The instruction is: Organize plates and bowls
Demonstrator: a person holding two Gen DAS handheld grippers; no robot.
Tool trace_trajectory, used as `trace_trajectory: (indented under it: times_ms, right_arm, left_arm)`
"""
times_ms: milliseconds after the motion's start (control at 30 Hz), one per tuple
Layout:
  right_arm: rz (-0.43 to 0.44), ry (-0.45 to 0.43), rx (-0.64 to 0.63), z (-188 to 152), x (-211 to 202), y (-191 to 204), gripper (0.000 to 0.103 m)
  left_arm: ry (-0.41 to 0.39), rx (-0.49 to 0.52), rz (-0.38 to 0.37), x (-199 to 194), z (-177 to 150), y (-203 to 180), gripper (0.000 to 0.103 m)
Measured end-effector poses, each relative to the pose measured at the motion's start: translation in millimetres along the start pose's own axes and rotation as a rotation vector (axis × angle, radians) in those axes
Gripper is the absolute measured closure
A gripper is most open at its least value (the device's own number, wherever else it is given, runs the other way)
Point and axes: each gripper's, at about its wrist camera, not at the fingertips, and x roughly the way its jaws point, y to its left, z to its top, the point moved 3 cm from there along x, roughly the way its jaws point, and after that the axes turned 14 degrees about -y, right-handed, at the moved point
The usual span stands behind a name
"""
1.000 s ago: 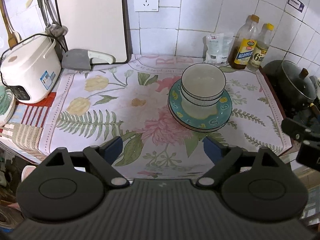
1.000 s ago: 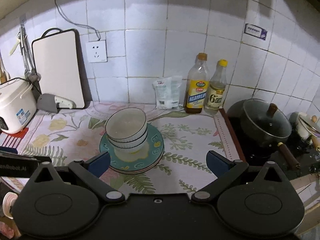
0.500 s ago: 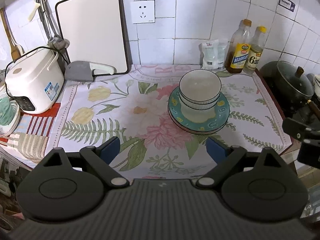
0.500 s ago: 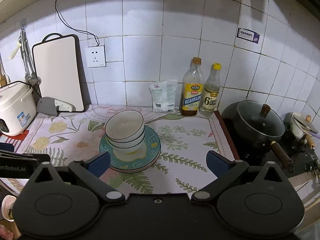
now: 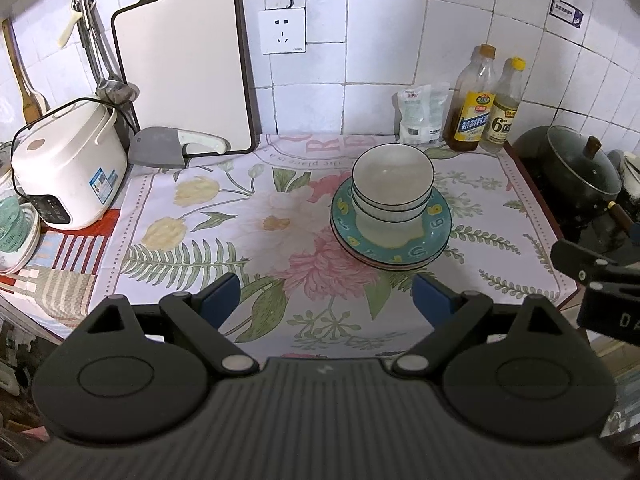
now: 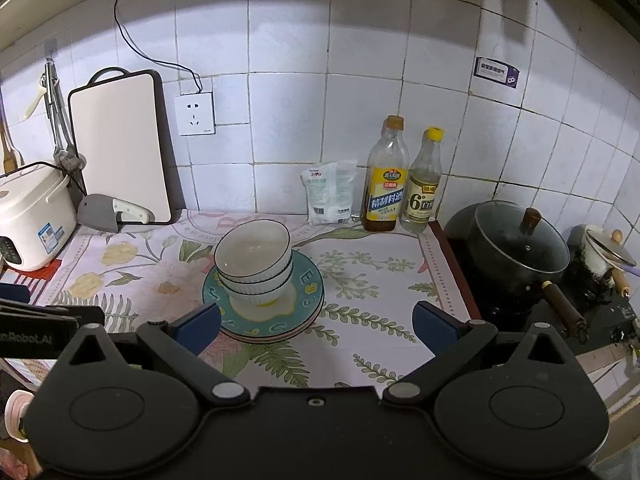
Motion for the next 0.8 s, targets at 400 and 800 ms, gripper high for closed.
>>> trace_trajectory:
  times_ms: [400,800]
  right_arm:
    - [-0.014,0.018,0.023,-2.3,0.6,-3.0,0.0]
    - [-0.013,0.026,0.018,-4.6,-0.5,2.2,0.0]
  left_arm:
    - [0.02,0.001,0.01,3.5,-1.6,2.2,0.009]
    - [0.019,0.007,0.009,2.3,-4.1,2.3,0.009]
